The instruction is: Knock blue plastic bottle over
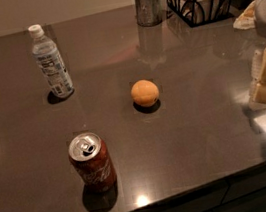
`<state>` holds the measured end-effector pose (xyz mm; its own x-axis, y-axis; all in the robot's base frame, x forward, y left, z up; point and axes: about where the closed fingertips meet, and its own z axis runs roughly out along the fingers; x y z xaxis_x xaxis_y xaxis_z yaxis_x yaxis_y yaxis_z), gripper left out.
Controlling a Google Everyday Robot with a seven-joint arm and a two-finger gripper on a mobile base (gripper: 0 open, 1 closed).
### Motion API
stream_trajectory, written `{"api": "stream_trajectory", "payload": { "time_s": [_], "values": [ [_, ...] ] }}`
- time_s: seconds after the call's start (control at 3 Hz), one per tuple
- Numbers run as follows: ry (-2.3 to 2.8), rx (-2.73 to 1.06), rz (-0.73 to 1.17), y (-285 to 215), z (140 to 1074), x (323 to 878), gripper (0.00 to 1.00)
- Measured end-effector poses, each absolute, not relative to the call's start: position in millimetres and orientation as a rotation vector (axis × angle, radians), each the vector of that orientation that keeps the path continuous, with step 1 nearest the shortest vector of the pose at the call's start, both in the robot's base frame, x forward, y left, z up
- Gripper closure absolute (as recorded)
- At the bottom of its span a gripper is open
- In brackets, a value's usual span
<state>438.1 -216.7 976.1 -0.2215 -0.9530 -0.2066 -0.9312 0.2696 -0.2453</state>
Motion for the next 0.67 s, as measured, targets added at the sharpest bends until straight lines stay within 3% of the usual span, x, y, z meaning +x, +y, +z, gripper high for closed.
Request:
{"api": "stream_trajectory", "payload": {
  "time_s": [0.67],
  "values": [
    [2.150, -1.729, -0.051, -189, 979, 460, 0.00]
  ]
}}
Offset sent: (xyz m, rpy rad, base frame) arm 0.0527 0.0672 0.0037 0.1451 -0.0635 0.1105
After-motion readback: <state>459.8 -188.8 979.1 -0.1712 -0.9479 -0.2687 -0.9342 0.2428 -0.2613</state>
